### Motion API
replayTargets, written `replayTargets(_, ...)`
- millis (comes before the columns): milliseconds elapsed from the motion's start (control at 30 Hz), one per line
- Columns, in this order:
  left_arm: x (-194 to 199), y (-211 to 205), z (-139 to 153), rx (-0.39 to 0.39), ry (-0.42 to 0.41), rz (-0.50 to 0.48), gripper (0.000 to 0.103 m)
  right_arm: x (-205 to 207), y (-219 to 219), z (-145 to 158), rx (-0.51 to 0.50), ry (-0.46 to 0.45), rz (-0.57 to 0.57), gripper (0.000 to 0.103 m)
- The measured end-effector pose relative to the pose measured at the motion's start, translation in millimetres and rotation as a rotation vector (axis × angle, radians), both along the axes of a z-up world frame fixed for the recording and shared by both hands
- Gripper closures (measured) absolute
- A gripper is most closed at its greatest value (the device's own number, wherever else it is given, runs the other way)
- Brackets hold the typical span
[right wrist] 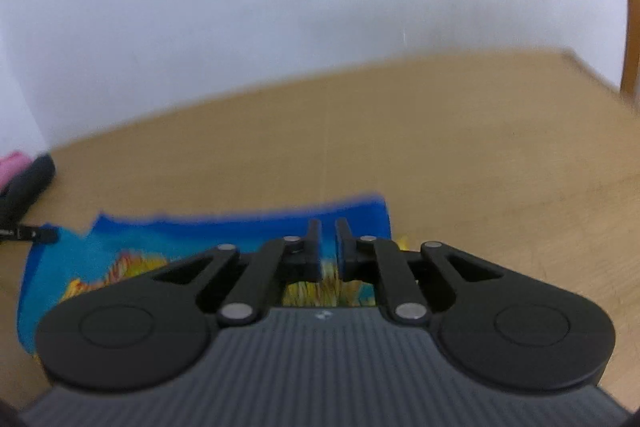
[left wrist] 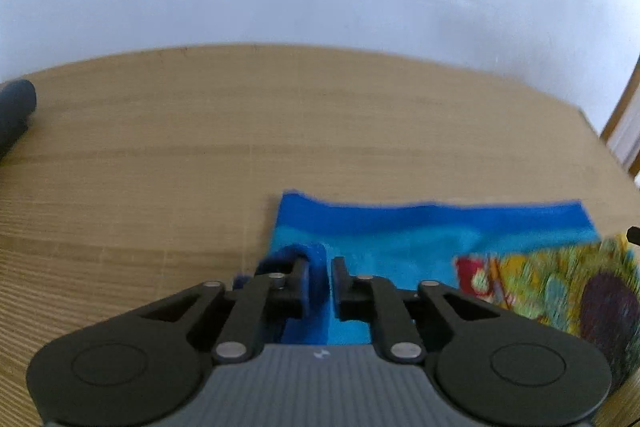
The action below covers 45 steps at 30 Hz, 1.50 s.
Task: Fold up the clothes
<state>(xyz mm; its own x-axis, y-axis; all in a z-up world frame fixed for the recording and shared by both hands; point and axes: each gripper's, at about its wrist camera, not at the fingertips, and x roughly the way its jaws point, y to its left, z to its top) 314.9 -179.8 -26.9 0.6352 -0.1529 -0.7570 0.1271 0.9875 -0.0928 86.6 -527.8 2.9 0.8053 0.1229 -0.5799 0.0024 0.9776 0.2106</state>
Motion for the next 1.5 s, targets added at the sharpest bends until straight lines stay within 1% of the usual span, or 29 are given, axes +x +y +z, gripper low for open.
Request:
replayTargets(33, 1.3, -0.5, -2.8, 0.004, 0.010, -0.006, 0.058, -1.0, -0.7, -4.3, -0.016, 0.013, -0.009, 0.065)
replayTargets(67, 3.4, -1.4, -4.8, 0.009, 0.016, -0.009, 0.042, -1.2, -1.4, -8.1, -0.026, 0.022, -0.017, 0.059)
replayTargets(100, 5.6, -3.0, -6.1, 0.020, 0.018, -0.014, 0.039, -1.5, -2.0, -12.0, -0.036, 0.032, -0.025, 0.052)
replayTargets(133, 7.5, -4.8, -7.2, 0.033, 0.018, -0.021, 0.038, -1.4, -1.9, -15.1, -0.038, 0.039, -0.028, 0.050)
replayTargets(200, 12.0, -12.0, -12.5, 0.083, 0.026, -0.018, 0.027, -0.8, 0.2, -19.7, -0.025, 0.048, -0.023, 0.051)
replayTargets(267, 14.3, -18.9, -17.7, 0.124, 0.031, -0.014, 0.027, 0.5, 2.5, -24.5, -0.018, 0.054, -0.016, 0.051)
replayTargets(333, 10.3, -23.0, -20.0, 0.122, 0.024, -0.023, 0.027, 7.3, 3.2, -30.1, -0.044, 0.063, -0.013, 0.051)
replayTargets(367, 8.3, -25.1, -21.2, 0.121, 0.021, -0.027, 0.029, 10.8, 2.7, -32.6, -0.057, 0.072, -0.015, 0.051)
replayTargets(433, 4.3, -29.2, -23.5, 0.119, 0.015, -0.036, 0.048, 10.9, 5.0, -36.0, -0.061, 0.066, -0.014, 0.051)
replayTargets(467, 2.3, -31.2, -24.7, 0.118, 0.011, -0.040, 0.076, 10.0, 6.9, -37.6, -0.060, 0.060, -0.013, 0.050)
replayTargets(500, 0.3, -33.3, -25.9, 0.117, 0.008, -0.045, 0.094, 9.7, 8.3, -39.6, -0.058, 0.052, -0.003, 0.051)
replayTargets(533, -1.7, -35.3, -27.0, 0.116, 0.005, -0.049, 0.095, 10.0, 9.2, -42.2, -0.056, 0.045, 0.015, 0.071)
replayTargets(567, -3.8, -35.5, -27.1, 0.107, -0.003, -0.048, 0.097, 10.3, 9.7, -44.3, -0.051, 0.042, 0.029, 0.087)
replayTargets(600, -7.0, -33.7, -23.5, 0.089, -0.014, -0.038, 0.099, 9.6, 9.6, -44.8, -0.039, 0.035, 0.029, 0.093)
replayTargets(667, -14.8, -28.0, -9.2, 0.044, -0.044, -0.012, 0.099, 3.4, 7.8, -39.6, 0.000, -0.009, 0.010, 0.094)
replayTargets(733, -21.8, -19.4, 13.7, -0.016, -0.091, 0.021, 0.099, -7.1, 2.6, -25.0, 0.071, -0.067, -0.019, 0.094)
replayTargets(767, -22.7, -15.9, 25.2, -0.033, -0.116, 0.031, 0.099, -10.7, 1.3, -16.8, 0.092, -0.096, -0.023, 0.094)
replayTargets(900, -7.3, -10.8, 45.1, -0.018, -0.186, 0.054, 0.099, -4.6, 4.8, 11.0, 0.088, -0.206, 0.011, 0.094)
replayTargets(1000, 13.7, -12.1, 50.0, 0.001, -0.221, 0.063, 0.099, 12.7, 6.1, 19.3, 0.065, -0.252, 0.019, 0.094)
replayTargets(1033, 22.8, -13.6, 48.6, 0.015, -0.221, 0.063, 0.099, 21.9, 5.8, 18.4, 0.056, -0.251, 0.019, 0.094)
replayTargets(1100, 45.4, -18.2, 31.3, 0.055, -0.185, 0.079, 0.098, 41.2, 5.0, 13.2, 0.037, -0.241, 0.015, 0.094)
replayTargets(1167, 66.4, -22.4, 6.7, 0.092, -0.119, 0.094, 0.095, 63.6, 4.5, -4.6, 0.005, -0.200, 0.004, 0.094)
replayTargets(1233, 77.4, -25.9, -16.2, 0.139, -0.056, 0.101, 0.090, 86.2, 7.5, -31.8, -0.057, -0.128, 0.005, 0.093)
replayTargets(1300, 84.0, -27.8, -35.0, 0.173, -0.006, 0.112, 0.085, 100.9, 10.2, -58.3, -0.111, -0.042, -0.002, 0.086)
replayTargets(1333, 81.5, -25.1, -35.1, 0.162, -0.003, 0.123, 0.082, 101.7, 9.9, -64.5, -0.121, -0.035, -0.017, 0.081)
replayTargets(1367, 78.4, -21.9, -32.0, 0.150, -0.001, 0.128, 0.073, 99.2, 8.0, -63.6, -0.118, -0.044, -0.039, 0.076)
replayTargets(1400, 74.8, -18.4, -27.3, 0.139, 0.000, 0.131, 0.063, 96.1, 4.3, -59.2, -0.105, -0.042, -0.065, 0.066)
replayTargets(1433, 68.1, -14.0, -21.6, 0.131, -0.006, 0.131, 0.059, 91.6, -1.7, -53.7, -0.078, -0.042, -0.087, 0.059)
replayTargets(1500, 49.3, -4.4, -9.6, 0.123, -0.027, 0.128, 0.050, 78.9, -16.5, -43.1, -0.010, -0.058, -0.114, 0.052)
